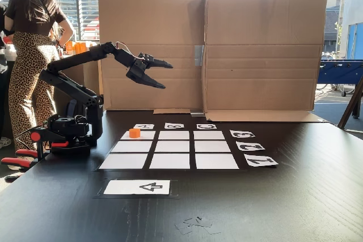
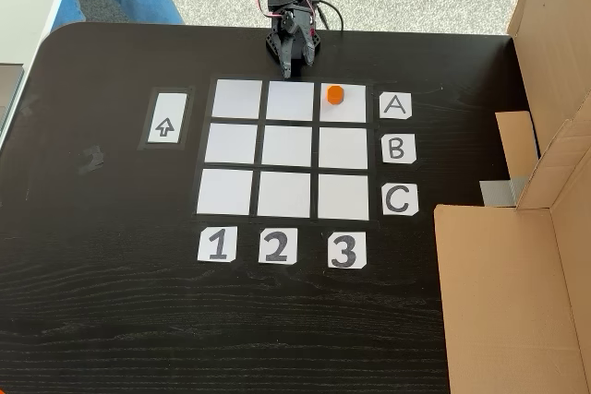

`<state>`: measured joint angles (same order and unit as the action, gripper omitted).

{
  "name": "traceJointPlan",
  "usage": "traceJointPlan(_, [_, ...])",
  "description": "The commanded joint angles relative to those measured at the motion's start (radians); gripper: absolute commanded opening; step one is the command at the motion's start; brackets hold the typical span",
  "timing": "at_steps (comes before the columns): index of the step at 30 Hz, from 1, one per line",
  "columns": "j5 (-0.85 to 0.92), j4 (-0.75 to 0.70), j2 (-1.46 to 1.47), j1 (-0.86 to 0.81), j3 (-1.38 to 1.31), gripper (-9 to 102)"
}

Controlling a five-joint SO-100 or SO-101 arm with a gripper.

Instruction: Pick up the round, orange token and place it in the grid on square A3.

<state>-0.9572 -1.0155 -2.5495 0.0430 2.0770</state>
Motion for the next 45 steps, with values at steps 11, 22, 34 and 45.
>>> traceJointPlan(11, [-0.149,0.186,-0.06,-0.637,-0.123,2])
traceJointPlan(22, [-0.35,0.261,-0.106,-1.186,0.015,0])
traceJointPlan(34, [-0.462,0.322,-0.258,-1.572,0.364,0])
traceJointPlan(45, [-0.462,0.314,-0.624,-1.669,0.788,0])
